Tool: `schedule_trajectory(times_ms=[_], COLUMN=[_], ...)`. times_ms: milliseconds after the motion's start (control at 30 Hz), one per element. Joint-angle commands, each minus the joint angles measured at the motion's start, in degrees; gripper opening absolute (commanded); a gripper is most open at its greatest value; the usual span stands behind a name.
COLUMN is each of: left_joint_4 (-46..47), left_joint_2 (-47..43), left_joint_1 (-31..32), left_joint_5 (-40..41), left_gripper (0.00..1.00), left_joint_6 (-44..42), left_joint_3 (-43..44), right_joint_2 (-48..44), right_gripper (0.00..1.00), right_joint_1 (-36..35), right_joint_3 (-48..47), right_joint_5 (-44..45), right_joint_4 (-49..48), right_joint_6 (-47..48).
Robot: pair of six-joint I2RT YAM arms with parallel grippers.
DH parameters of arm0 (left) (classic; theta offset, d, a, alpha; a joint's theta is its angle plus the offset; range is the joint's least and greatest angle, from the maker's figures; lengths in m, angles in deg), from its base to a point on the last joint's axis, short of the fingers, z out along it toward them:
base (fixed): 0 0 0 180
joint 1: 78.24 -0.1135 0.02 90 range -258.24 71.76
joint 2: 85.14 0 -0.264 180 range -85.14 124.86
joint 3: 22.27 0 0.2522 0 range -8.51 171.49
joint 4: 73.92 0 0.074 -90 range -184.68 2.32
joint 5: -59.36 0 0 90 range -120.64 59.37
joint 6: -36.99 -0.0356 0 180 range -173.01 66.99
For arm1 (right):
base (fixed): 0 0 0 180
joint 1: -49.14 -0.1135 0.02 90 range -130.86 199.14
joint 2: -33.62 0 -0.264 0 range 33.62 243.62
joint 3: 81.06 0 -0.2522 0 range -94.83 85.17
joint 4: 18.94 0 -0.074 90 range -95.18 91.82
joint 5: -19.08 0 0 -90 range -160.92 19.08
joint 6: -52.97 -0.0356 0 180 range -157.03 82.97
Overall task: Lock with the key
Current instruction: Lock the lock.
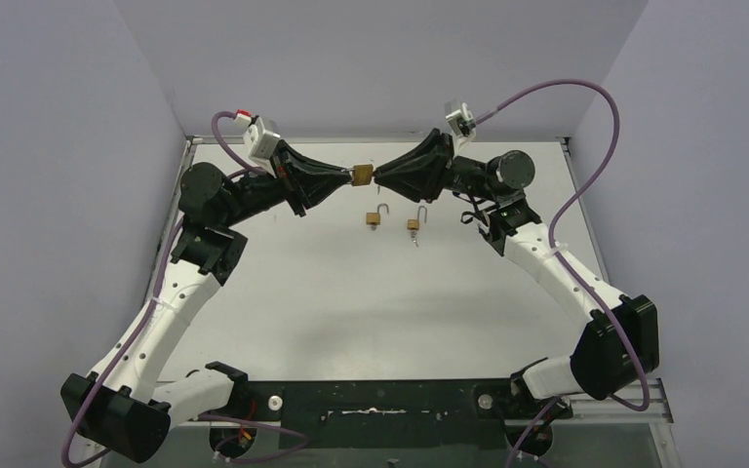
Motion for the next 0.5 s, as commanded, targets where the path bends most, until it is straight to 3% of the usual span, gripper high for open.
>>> schedule_trajectory(times_ms=[0,100,467], left_joint_4=[3.7,3.5,4.0], left_joint_2=[-1.3,-1.5,-2.5], left_joint_1=[-0.3,-0.3,-5.1], left_joint_5=[1.2,1.3,-0.3], left_gripper=[0.00,0.00,0.00], left_joint_6=[-0.7,-1.1,-0.4], left_joint_3=[0.7,0.6,0.0], right_joint_2=[0.5,0.5,-1.3], right_gripper=[0.16,0.00,0.00], right_joint_1=[-0.5,-0.5,5.3], right_joint_3=[-3.1,-3.3,-0.5], right_joint_5=[-0.8,-1.2,-2.1], right_joint_4=[-2.2,-2.2,-5.3], right_joint_6=[0.3,0.3,-2.3])
